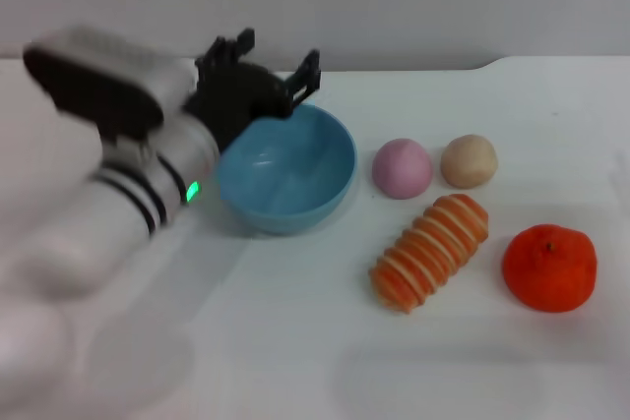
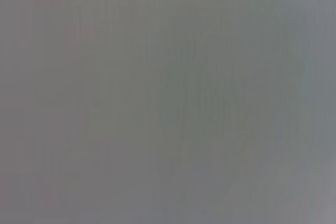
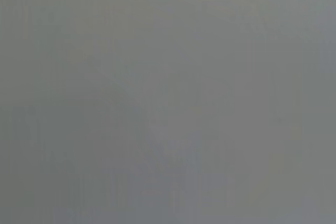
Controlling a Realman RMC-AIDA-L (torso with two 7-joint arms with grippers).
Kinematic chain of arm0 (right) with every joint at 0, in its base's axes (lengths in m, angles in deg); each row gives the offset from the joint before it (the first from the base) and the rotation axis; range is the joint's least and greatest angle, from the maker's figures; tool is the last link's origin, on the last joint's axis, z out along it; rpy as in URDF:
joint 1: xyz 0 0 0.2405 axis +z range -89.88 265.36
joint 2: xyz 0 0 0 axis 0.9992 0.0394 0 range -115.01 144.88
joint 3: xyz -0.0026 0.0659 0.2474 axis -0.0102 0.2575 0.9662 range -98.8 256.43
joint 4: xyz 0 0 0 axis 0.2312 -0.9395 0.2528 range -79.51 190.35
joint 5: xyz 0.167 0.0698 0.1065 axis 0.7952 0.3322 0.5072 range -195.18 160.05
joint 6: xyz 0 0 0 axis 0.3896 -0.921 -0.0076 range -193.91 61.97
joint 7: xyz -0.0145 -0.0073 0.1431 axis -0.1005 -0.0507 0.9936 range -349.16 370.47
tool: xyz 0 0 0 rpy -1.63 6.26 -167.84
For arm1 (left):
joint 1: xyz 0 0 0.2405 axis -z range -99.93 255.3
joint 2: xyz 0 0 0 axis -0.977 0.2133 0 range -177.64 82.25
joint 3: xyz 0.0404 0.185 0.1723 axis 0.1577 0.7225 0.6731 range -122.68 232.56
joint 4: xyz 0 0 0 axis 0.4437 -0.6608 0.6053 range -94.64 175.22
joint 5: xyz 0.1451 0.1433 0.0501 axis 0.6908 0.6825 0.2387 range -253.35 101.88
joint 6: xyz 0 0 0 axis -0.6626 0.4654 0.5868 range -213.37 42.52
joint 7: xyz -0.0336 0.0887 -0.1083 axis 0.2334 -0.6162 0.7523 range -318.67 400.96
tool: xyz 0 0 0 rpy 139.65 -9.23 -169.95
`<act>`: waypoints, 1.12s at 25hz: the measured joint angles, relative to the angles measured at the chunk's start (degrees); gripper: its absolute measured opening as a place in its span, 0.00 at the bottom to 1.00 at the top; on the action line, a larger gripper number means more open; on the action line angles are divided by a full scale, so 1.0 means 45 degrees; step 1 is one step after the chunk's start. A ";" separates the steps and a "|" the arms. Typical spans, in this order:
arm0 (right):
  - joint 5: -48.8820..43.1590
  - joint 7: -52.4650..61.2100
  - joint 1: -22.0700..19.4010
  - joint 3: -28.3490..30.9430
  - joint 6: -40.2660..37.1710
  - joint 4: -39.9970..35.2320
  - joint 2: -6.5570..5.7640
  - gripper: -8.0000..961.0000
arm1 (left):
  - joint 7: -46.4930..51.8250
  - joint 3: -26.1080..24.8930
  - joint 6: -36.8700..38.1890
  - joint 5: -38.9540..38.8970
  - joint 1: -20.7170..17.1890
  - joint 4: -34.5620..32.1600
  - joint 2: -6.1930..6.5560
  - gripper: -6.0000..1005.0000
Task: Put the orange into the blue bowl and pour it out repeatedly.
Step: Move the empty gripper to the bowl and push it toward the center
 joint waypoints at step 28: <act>0.0033 -0.0043 0.0038 0.0056 0.0020 -0.0054 -0.0012 0.73 | -0.2884 -0.8994 1.5522 0.2199 0.2705 -0.0975 -0.0679 0.80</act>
